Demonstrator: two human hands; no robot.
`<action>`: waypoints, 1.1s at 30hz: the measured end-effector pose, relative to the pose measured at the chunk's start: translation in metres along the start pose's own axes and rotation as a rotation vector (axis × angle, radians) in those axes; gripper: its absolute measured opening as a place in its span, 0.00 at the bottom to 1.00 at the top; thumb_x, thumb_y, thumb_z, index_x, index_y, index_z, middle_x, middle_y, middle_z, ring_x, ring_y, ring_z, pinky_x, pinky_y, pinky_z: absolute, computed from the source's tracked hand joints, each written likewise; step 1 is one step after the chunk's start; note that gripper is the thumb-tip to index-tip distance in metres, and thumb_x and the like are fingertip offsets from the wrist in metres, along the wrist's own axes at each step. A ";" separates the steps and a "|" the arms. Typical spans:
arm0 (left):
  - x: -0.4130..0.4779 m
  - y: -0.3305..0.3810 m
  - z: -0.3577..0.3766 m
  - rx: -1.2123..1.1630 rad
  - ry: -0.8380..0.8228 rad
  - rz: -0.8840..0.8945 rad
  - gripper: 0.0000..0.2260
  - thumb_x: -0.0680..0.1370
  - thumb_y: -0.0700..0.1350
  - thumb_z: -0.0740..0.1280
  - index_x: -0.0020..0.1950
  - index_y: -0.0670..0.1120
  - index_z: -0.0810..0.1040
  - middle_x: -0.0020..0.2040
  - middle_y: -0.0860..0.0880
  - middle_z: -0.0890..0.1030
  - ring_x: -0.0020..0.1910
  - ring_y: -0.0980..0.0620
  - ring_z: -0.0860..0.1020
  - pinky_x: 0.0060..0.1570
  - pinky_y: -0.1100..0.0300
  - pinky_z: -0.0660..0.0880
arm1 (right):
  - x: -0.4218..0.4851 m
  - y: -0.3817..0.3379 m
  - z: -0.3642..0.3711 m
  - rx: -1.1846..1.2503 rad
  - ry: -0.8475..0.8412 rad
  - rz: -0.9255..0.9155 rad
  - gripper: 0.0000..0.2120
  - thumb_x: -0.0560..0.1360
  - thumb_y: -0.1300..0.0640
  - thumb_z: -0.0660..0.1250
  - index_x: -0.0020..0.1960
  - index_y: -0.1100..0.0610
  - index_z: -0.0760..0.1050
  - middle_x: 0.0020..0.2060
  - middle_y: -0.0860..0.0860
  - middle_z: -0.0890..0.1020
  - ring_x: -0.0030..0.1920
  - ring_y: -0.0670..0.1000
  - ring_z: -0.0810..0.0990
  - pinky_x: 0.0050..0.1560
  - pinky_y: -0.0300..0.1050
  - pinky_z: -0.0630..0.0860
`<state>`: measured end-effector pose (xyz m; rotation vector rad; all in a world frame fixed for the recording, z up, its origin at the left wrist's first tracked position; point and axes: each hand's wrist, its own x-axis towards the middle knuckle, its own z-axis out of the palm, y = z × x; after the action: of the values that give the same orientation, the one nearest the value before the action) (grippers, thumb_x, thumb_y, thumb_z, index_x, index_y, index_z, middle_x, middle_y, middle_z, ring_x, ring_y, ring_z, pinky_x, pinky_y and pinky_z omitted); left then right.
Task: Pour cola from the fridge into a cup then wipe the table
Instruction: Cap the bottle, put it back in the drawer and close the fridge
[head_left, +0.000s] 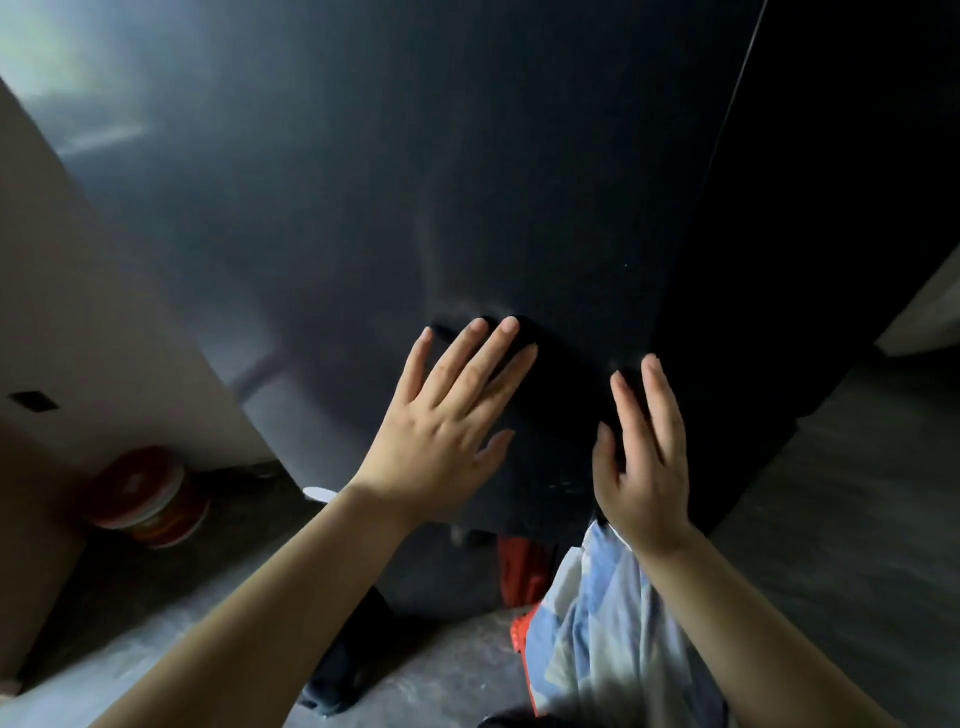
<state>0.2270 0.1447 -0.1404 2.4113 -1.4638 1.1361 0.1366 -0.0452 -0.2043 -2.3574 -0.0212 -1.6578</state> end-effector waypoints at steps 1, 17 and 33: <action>0.004 -0.003 0.007 0.016 -0.003 -0.002 0.34 0.74 0.52 0.66 0.77 0.49 0.58 0.78 0.48 0.54 0.77 0.47 0.55 0.74 0.42 0.52 | 0.004 0.006 0.006 -0.015 -0.004 -0.001 0.25 0.71 0.73 0.65 0.67 0.67 0.67 0.68 0.64 0.64 0.72 0.59 0.63 0.69 0.54 0.66; 0.054 -0.028 0.071 0.417 -0.108 -0.046 0.50 0.68 0.65 0.69 0.79 0.48 0.47 0.79 0.49 0.43 0.78 0.49 0.45 0.74 0.45 0.46 | 0.043 0.063 0.096 -0.141 -0.236 -0.061 0.34 0.76 0.50 0.65 0.76 0.56 0.54 0.75 0.58 0.54 0.76 0.60 0.51 0.73 0.56 0.59; 0.037 -0.034 0.039 0.089 -0.130 -0.158 0.36 0.73 0.58 0.68 0.77 0.47 0.60 0.78 0.46 0.56 0.77 0.47 0.56 0.73 0.45 0.58 | 0.055 0.029 0.089 -0.017 -0.222 0.044 0.27 0.76 0.48 0.62 0.71 0.62 0.66 0.73 0.60 0.58 0.75 0.59 0.57 0.72 0.56 0.60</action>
<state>0.2844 0.1188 -0.1351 2.6532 -1.2520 1.0490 0.2426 -0.0611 -0.1870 -2.5239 0.0039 -1.3749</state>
